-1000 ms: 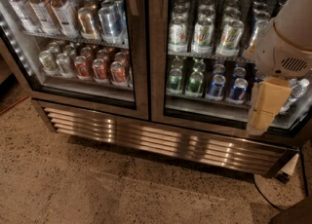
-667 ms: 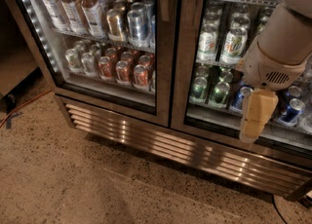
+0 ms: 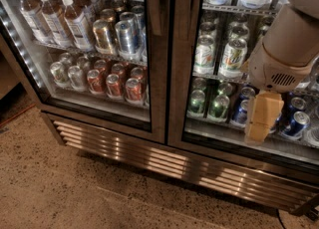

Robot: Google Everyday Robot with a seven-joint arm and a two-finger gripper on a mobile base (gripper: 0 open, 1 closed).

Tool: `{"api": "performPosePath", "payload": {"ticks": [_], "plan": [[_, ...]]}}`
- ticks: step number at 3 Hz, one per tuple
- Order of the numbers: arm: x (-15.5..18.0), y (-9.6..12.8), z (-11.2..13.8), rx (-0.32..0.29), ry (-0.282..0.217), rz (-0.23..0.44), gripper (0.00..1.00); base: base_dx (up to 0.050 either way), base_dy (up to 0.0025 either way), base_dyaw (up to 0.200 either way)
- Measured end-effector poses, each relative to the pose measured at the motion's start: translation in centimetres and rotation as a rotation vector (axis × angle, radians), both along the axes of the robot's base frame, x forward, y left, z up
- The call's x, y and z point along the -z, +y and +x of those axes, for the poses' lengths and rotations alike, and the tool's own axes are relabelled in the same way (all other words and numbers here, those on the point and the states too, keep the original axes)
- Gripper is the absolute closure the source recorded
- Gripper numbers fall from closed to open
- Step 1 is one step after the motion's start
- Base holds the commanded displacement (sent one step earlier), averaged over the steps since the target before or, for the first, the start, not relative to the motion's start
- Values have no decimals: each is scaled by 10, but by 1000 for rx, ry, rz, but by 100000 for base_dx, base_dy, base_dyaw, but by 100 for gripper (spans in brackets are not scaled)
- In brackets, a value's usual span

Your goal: Open right fridge door

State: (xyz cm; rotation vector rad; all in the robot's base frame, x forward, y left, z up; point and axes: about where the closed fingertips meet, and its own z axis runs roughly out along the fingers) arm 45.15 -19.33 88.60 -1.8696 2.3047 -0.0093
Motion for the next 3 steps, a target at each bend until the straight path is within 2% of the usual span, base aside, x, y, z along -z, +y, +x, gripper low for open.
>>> {"api": "performPosePath", "payload": {"ticks": [1,2,3], "plan": [[0,0,1,-5,1,10,0,0,0,0],[4,-3,2,-29,6,109,0,0,0,0],[20,-40,11,-49,-4,334,0,0,0,0]]}}
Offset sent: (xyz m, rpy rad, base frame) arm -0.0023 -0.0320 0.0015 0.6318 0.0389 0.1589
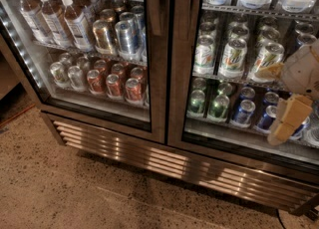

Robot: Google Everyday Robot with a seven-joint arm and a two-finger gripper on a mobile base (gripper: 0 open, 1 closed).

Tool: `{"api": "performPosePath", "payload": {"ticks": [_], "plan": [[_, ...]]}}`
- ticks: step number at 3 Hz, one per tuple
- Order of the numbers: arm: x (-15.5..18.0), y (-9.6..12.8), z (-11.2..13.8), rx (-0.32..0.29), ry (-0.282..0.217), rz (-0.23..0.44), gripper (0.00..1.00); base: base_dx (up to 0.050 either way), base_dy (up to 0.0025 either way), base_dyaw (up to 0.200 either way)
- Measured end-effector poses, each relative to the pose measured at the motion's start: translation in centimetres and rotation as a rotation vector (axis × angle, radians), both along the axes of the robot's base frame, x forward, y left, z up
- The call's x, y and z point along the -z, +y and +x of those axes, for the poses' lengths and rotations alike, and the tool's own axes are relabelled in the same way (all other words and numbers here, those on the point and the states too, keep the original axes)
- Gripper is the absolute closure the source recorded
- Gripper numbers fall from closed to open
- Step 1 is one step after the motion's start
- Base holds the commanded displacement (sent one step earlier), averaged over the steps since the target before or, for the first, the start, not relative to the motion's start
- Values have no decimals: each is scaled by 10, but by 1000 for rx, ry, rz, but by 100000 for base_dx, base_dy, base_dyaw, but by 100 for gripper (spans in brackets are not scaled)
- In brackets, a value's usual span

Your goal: Open right fridge door

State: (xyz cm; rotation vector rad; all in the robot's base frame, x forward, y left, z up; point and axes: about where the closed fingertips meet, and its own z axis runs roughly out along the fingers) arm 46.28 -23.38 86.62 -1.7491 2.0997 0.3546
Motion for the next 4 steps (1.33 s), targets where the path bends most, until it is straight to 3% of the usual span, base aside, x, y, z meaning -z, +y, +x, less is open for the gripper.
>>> {"api": "performPosePath", "payload": {"ticks": [1,2,3,4], "plan": [[10,6,4,-140,34,340,0,0,0,0],[12,8,2,-138,24,301,0,0,0,0],[31,15,-37,-157,-25,300,0,0,0,0],[31,15,-37,-157,-25,300,0,0,0,0]]}}
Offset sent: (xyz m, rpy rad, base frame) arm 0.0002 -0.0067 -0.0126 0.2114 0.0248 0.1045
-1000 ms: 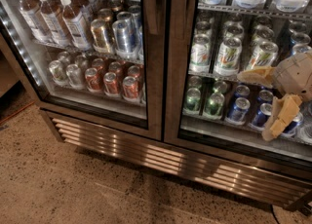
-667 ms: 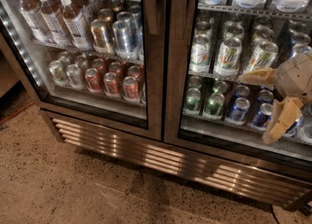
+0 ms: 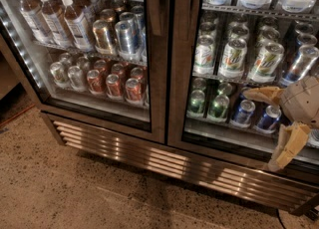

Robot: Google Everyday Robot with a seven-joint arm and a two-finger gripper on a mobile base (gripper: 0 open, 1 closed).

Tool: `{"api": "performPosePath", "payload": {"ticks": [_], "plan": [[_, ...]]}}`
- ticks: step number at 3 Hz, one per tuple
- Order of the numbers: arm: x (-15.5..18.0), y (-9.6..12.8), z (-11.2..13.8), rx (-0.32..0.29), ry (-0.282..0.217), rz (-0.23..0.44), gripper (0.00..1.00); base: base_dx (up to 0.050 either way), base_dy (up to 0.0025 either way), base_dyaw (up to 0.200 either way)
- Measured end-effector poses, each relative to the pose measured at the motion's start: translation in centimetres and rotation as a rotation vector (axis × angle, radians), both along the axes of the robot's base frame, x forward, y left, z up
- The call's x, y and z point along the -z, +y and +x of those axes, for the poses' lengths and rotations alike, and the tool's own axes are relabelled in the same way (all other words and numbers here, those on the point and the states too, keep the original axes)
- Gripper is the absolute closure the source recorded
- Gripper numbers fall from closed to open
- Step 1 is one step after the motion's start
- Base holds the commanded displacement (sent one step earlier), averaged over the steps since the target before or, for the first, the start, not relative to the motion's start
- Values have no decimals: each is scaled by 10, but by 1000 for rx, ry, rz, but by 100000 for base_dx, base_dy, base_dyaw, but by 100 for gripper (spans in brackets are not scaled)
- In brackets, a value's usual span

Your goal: Open right fridge door

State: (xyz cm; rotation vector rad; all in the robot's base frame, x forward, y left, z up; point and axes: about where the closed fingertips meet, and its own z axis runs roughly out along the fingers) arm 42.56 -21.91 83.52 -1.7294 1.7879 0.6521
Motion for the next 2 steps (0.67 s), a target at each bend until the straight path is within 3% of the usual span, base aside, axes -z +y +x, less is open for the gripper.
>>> {"api": "performPosePath", "payload": {"ticks": [2], "plan": [[4,65,-16,-117,-19,-99,0,0,0,0]]}}
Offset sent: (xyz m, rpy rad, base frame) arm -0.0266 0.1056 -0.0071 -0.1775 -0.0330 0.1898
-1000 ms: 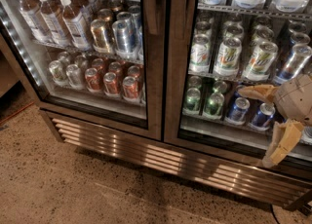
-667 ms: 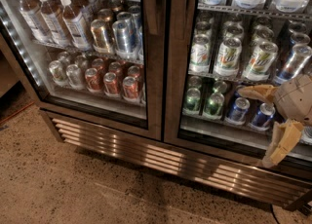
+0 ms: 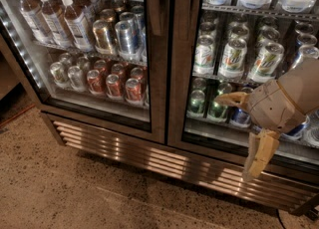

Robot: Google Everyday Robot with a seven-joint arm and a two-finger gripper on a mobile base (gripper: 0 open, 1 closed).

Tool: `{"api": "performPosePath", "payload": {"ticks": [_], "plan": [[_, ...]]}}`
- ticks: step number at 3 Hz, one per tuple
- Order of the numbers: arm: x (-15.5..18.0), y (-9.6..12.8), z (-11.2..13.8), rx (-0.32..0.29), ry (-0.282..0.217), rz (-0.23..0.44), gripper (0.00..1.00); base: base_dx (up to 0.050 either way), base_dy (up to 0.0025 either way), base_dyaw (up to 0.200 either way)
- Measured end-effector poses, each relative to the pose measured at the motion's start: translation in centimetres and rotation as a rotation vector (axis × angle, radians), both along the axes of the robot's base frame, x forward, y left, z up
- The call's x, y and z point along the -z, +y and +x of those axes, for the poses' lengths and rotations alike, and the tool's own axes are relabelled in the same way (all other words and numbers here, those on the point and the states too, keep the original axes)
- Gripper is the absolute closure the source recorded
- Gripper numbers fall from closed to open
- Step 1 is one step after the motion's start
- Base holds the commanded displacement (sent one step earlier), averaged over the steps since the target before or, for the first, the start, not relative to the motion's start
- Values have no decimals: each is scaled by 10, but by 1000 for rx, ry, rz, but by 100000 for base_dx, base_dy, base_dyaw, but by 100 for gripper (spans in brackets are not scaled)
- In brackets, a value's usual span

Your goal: Open right fridge door

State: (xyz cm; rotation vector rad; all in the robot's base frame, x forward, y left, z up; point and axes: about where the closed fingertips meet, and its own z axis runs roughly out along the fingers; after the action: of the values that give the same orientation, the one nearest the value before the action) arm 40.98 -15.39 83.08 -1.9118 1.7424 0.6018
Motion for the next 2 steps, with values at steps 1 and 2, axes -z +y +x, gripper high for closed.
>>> {"api": "performPosePath", "payload": {"ticks": [1,2], "plan": [[0,0,0,0,0,0,0,0,0,0],[1,-2,0,-60,14,139,0,0,0,0]]}}
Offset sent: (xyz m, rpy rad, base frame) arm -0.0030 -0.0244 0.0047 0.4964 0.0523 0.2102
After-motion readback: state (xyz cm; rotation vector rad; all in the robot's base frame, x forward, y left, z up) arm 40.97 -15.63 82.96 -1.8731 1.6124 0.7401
